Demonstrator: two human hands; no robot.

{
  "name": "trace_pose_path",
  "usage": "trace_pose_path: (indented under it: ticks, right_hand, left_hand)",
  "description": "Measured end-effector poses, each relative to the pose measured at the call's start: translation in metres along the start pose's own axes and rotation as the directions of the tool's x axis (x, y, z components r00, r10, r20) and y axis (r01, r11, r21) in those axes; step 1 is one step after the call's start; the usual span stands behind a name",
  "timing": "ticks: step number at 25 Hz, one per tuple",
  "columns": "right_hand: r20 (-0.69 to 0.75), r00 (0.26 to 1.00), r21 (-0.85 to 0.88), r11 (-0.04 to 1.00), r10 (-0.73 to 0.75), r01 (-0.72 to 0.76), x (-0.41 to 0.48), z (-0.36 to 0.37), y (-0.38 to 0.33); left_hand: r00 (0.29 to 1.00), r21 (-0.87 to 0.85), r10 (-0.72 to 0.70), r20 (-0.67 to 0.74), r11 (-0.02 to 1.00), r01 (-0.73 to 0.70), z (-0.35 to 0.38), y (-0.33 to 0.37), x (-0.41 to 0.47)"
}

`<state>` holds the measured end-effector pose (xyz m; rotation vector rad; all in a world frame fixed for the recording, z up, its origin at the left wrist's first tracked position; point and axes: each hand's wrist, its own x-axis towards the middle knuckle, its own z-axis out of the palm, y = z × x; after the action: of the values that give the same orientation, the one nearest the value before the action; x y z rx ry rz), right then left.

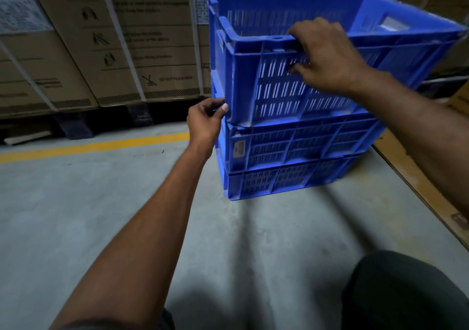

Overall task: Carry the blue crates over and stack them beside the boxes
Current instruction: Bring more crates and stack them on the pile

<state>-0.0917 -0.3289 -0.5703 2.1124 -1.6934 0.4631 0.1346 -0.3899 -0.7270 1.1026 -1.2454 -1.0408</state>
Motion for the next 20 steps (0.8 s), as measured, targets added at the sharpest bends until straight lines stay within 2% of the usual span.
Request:
trace_pose_path:
  ticks: [2,5,9,12,15,20]
  right_hand:
    - [-0.037,0.998,-0.054,0.998,0.043,-0.045,-0.010,0.016,-0.015]
    - [-0.135,0.984,-0.101,0.986,0.119,-0.133,-0.017,0.039,-0.037]
    - [-0.248,0.951,0.017,0.982,0.185,-0.187,-0.013,0.038,-0.043]
    - [-0.189,0.974,-0.061,0.988,0.128,-0.142,-0.004,0.027,-0.037]
    - [-0.117,0.992,-0.139,0.988,0.050,-0.067,0.001,0.021,-0.030]
    - [-0.055,0.996,-0.100,0.992,0.066,-0.071,0.002,0.014,-0.029]
  left_hand:
    - [0.999,-0.030,-0.010,-0.031,1.000,0.009,0.003,-0.008,-0.008]
    - [0.996,0.016,0.005,-0.085,1.000,-0.003,0.010,-0.028,-0.027]
    - [0.998,-0.081,0.047,0.047,0.996,-0.043,0.013,-0.052,-0.059]
    - [0.999,-0.056,0.039,0.012,0.998,-0.038,0.009,-0.052,-0.069]
    - [0.995,0.026,0.094,-0.017,0.995,-0.093,0.010,-0.053,-0.068]
    - [0.983,0.093,0.182,0.031,0.978,-0.185,0.013,-0.046,-0.062]
